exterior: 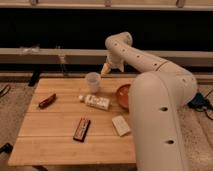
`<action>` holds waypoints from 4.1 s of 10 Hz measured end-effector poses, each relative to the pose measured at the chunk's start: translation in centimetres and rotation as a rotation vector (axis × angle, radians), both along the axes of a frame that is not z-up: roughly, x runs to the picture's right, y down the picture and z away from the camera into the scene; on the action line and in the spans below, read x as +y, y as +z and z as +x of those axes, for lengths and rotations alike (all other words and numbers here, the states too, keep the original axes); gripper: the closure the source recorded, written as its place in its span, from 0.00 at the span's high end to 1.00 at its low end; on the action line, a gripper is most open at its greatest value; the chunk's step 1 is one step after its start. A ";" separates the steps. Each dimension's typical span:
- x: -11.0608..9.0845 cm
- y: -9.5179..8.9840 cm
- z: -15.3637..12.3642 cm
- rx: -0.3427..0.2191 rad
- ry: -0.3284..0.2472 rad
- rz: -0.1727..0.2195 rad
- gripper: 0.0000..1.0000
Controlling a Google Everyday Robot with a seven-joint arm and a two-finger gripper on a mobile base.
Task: Place the pepper in the ceramic cup
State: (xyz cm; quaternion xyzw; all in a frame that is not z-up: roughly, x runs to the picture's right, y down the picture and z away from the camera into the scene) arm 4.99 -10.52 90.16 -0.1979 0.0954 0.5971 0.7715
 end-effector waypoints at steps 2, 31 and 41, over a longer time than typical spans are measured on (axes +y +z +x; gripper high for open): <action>0.0 0.0 0.0 0.000 0.000 0.000 0.80; 7.5 -18.3 -34.7 -0.603 -0.719 0.252 0.80; 9.3 -10.9 -43.0 -0.605 -1.145 0.345 0.80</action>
